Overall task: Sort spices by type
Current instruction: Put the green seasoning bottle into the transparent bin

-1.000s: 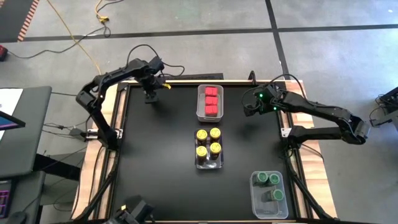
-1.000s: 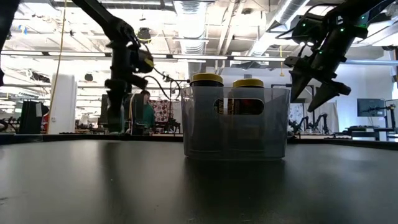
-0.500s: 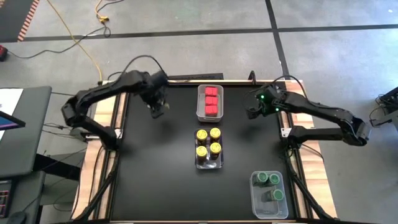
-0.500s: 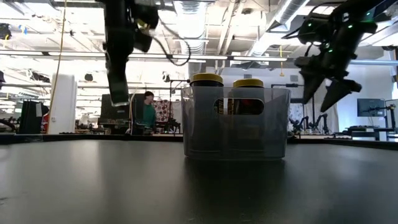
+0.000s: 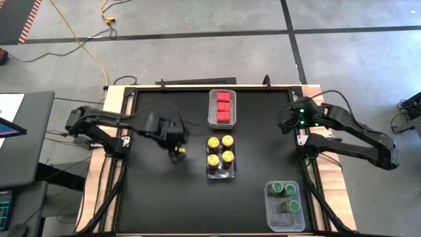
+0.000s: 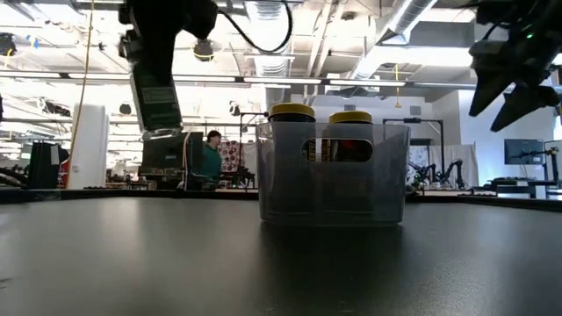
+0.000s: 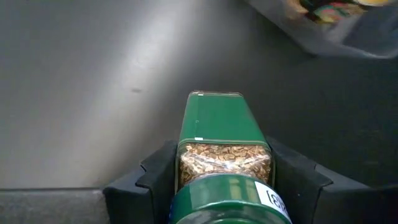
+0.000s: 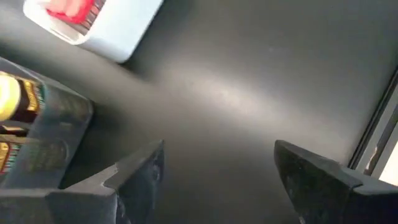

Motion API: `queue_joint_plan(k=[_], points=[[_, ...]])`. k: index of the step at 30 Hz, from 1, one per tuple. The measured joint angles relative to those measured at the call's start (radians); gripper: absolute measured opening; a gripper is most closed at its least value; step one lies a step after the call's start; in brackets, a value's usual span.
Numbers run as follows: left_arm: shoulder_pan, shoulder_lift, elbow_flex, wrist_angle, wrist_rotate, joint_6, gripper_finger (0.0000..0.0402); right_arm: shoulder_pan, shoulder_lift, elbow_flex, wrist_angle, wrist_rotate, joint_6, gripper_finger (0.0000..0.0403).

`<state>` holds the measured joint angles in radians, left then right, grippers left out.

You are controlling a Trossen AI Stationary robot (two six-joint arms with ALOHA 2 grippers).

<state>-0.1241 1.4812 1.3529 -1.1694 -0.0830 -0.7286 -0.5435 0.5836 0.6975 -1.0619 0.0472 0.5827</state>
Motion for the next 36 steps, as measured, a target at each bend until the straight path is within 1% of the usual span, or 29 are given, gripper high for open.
queue_joint_plan(k=[4,10,16,25,31,36], points=[[-0.11,0.057,0.027,0.021,-0.003,-0.161,0.0192,0.0,-0.042,0.0,-0.001,0.001,0.0,0.0326],[-0.205,0.186,0.142,0.007,-0.018,-0.261,0.0192,0.0,-0.039,0.0,-0.006,0.001,-0.005,0.0326],[-0.253,0.314,0.283,0.008,-0.02,-0.268,0.0192,0.0,-0.041,0.0,-0.011,0.0,-0.005,0.0326],[-0.27,0.515,0.504,-0.015,-0.019,-0.26,0.0192,0.0,-0.041,0.0,-0.045,0.0,-0.008,0.0326],[-0.287,0.639,0.615,-0.031,0.06,-0.225,0.0192,0.0,-0.041,0.0,-0.081,0.0,-0.008,0.0326],[-0.3,0.724,0.674,-0.073,0.13,-0.223,0.0192,0.0,-0.041,0.0,-0.094,0.0,-0.008,0.0326]])
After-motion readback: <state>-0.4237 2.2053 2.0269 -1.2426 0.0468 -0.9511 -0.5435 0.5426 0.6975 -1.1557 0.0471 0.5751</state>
